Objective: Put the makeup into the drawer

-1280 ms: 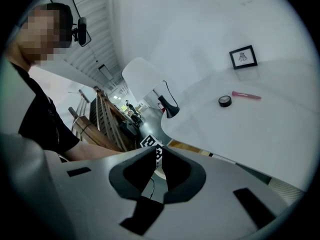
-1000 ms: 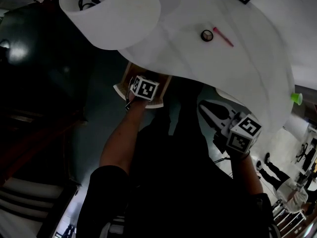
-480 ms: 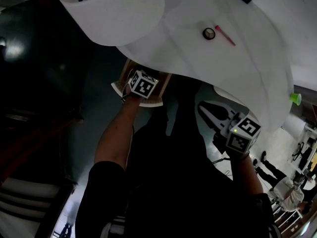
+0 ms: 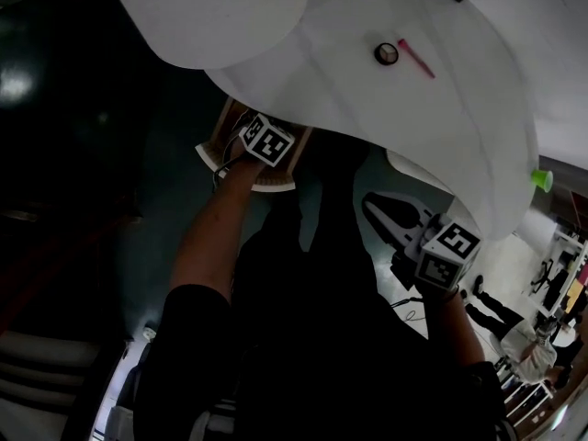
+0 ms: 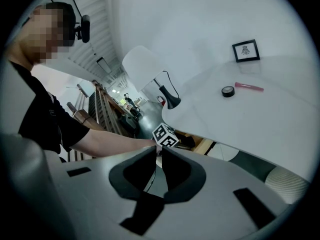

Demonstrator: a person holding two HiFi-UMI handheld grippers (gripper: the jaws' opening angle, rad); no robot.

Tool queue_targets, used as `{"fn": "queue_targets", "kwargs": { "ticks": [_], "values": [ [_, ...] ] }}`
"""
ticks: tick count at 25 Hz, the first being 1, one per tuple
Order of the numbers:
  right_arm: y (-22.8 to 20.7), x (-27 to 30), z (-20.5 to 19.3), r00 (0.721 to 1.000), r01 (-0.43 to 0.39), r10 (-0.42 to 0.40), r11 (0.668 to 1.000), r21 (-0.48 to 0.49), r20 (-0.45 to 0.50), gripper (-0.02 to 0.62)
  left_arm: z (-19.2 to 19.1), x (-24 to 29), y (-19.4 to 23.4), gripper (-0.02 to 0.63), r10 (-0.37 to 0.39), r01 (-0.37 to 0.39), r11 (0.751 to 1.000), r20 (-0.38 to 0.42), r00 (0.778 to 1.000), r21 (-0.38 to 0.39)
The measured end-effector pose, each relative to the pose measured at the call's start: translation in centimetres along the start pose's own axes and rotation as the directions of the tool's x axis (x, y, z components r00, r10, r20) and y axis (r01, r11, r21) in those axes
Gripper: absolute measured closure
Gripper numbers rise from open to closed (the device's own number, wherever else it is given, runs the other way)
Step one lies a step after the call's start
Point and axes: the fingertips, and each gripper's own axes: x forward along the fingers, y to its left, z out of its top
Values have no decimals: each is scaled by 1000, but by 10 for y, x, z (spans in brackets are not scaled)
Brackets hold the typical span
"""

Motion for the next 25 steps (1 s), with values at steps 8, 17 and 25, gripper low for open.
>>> {"fn": "queue_targets", "kwargs": {
  "ticks": [8,17,25],
  "values": [
    [-7,-20,-10,998,61,-61,998,10,4,578,-22,20,-7,276,-75,72,997,-82,994,-40],
    [-8,-25,1,998,56,-56,998,-28,18,578,8,-7,1,280,-4,4,1000,83,997,-10],
    [8,-20,28,999,12,-9,997,-74,46,578,6,-40,-14,327,-27,32,997,91,996,-64]
  ]
}}
